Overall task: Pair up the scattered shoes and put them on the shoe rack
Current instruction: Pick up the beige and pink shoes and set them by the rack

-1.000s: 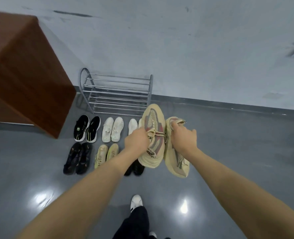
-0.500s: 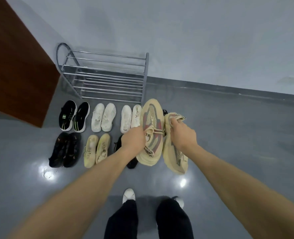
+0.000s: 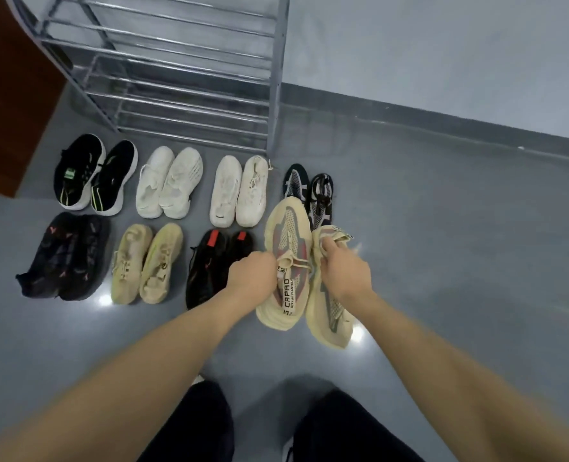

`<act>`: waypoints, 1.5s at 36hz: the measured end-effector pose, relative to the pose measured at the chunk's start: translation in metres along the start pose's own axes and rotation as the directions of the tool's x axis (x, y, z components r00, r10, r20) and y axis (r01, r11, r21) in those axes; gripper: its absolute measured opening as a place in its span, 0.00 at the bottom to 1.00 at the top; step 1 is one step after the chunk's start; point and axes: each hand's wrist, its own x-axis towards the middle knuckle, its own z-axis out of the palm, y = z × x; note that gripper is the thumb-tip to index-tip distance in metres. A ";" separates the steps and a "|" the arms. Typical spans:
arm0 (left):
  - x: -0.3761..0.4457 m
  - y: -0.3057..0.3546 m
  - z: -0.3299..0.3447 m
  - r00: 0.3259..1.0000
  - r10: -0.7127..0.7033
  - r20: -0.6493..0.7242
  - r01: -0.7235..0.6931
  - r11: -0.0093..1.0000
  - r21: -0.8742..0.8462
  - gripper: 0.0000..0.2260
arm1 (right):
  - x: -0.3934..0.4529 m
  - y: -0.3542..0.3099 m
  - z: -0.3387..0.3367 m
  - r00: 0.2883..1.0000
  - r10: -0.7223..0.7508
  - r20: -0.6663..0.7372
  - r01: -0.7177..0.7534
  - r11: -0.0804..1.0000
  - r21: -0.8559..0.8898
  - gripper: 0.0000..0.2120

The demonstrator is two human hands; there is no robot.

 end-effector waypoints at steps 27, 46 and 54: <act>0.211 -0.027 0.322 0.970 0.089 -0.226 -0.103 0.993 -0.049 0.11 | 0.172 0.130 0.260 0.969 -0.130 -0.208 0.084 0.972 -0.218 0.15; 0.197 0.003 0.362 0.968 0.167 -0.188 -0.174 0.984 -0.022 0.09 | 0.144 0.157 0.291 0.758 -0.277 -0.590 0.148 0.955 -0.257 0.16; 0.192 0.003 0.348 0.979 0.168 -0.117 -0.186 0.969 -0.163 0.12 | 0.138 0.157 0.291 0.711 -0.329 -0.622 0.154 0.935 -0.318 0.16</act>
